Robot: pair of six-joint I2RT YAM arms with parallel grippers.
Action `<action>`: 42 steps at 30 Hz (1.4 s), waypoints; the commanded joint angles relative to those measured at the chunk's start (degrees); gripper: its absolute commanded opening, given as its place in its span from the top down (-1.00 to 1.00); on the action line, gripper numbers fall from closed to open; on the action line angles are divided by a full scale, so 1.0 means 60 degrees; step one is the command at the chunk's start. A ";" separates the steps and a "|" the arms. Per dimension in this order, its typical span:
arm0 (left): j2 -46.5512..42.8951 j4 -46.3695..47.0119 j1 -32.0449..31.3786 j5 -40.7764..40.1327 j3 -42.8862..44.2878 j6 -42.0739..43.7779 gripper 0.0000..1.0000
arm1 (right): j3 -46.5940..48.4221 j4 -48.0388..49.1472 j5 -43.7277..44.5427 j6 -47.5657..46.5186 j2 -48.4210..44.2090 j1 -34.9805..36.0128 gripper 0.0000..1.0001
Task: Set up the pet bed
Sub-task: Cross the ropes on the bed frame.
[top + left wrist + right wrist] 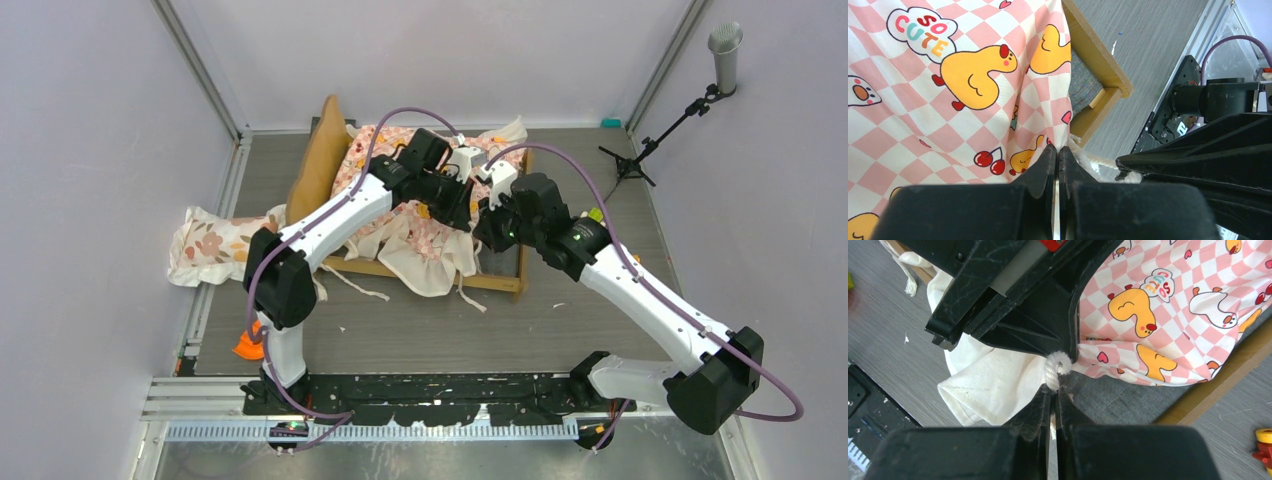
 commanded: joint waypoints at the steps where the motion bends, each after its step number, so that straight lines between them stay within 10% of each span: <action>1: -0.0001 0.0115 0.0084 0.0197 -0.0037 -0.0104 1.00 | 0.0518 -0.0366 -0.0289 0.0313 -0.0354 0.0026 0.86; 42: 0.0365 0.0109 0.0126 0.0455 0.0033 -0.0273 1.00 | 0.0877 -0.2614 0.0925 0.0491 0.0311 0.0009 0.99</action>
